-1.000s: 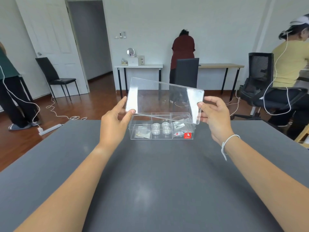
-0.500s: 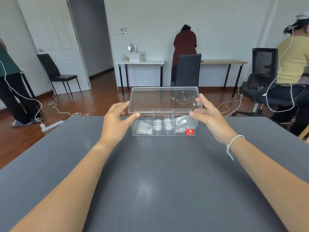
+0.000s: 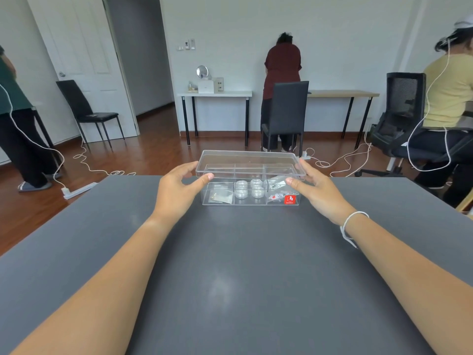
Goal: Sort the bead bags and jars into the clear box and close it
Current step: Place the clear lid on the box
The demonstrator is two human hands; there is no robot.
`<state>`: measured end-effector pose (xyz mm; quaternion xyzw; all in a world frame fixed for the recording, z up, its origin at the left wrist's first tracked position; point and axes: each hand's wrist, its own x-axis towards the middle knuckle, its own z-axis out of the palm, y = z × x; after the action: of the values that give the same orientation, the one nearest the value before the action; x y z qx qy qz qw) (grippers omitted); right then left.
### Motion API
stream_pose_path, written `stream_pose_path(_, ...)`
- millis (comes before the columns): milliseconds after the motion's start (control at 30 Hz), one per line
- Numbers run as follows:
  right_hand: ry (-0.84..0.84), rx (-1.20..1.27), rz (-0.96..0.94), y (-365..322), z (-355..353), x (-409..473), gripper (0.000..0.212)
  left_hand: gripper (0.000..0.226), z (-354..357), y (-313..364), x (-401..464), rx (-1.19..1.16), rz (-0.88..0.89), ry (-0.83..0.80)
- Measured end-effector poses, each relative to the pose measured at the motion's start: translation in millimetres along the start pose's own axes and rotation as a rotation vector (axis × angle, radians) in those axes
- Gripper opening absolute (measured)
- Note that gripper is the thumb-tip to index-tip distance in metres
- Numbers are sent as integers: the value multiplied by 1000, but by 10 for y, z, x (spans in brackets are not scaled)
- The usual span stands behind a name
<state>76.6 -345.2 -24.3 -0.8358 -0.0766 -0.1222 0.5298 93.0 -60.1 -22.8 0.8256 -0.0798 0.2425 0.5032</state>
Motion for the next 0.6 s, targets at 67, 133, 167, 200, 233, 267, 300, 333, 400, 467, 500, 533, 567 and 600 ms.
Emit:
stream_pose_path(67, 0, -11, 15, 7, 19, 1, 70, 50, 6, -11, 5, -5, -28, 5)
stream_pose_path(133, 3, -16, 23, 10, 27, 5, 69, 48, 16, -25, 4, -12, -51, -1)
stream_pose_path(167, 4, -16, 27, 10, 27, 5, 69, 47, 22, -31, 2, -15, -60, -4)
stream_pose_path(200, 5, -14, 31, 10, 27, 5, 68, 46, 27, -38, 0, -16, -66, -5)
stream_pose_path(233, 6, -10, 34, 10, 28, 5, 68, 46, 31, -40, -2, -14, -72, -3)
stream_pose_path(267, 8, -9, 36, 11, 30, 4, 68, 46, 33, -40, -5, -11, -77, 0)
stream_pose_path(300, 9, -12, 39, 13, 33, 3, 68, 45, 38, -39, -9, -8, -82, 0)
stream_pose_path(333, 9, -19, 41, 14, 35, 3, 67, 43, 45, -39, -13, -8, -87, -3)
stream_pose_path(400, 9, -24, 47, 14, 37, 6, 67, 43, 60, -41, -17, -13, -101, -10)
stream_pose_path(467, 9, -25, 55, 20, 38, 11, 67, 47, 67, -41, -18, -11, -111, -13)
stream_pose_path(500, 10, -26, 59, 24, 38, 12, 67, 50, 70, -43, -16, -14, -117, -15)
stream_pose_path(533, 10, -27, 62, 28, 39, 12, 67, 52, 71, -47, -12, -19, -126, -17)
stream_pose_path(567, 11, -28, 63, 32, 41, 13, 67, 55, 73, -49, -11, -20, -132, -19)
stream_pose_path(600, 11, -32, 64, 34, 45, 16, 67, 56, 72, -49, -10, -20, -134, -21)
